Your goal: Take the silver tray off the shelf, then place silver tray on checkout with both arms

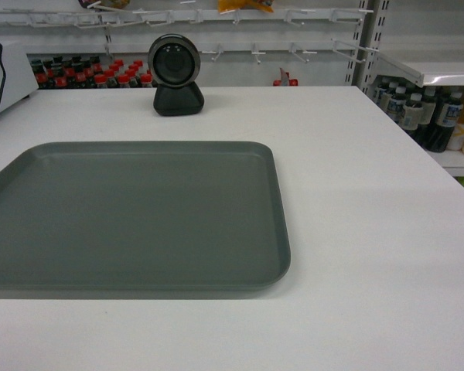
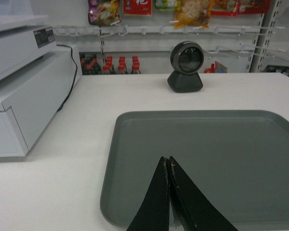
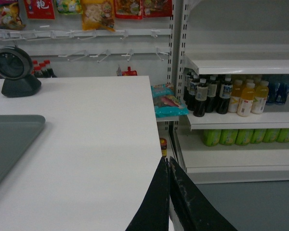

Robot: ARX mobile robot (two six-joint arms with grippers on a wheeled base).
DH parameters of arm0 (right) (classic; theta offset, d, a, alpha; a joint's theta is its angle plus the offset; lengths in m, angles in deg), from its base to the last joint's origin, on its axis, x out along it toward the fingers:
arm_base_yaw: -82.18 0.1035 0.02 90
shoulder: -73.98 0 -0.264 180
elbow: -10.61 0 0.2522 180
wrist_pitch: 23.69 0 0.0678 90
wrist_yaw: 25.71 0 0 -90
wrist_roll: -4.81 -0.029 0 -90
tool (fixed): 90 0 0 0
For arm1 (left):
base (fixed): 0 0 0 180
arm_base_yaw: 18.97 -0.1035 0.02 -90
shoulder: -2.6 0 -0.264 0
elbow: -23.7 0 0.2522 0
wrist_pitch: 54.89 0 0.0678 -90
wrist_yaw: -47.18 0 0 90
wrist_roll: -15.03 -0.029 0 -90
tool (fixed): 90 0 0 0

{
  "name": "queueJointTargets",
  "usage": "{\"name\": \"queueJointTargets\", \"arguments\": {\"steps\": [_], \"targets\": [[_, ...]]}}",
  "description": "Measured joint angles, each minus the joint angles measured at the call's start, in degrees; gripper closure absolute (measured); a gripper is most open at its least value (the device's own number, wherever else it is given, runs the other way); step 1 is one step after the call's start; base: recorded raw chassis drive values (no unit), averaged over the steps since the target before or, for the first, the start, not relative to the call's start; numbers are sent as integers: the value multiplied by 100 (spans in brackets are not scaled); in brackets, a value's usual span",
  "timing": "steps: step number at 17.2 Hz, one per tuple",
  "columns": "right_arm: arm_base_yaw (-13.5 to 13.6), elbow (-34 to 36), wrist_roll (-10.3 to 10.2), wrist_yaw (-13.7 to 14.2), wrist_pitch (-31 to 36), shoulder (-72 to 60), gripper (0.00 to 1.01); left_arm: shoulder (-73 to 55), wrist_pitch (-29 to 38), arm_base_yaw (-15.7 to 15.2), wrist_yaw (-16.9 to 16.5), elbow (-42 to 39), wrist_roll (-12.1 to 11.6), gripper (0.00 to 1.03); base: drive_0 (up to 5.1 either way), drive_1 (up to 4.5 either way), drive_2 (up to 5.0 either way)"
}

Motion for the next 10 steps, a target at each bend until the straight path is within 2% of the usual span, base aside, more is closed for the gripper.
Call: {"name": "queueJointTargets", "arguments": {"steps": [10], "targets": [[0,0,0,0,-1329,1366,99,1248,-1191,0,0,0,0,101,0,0,0]]}}
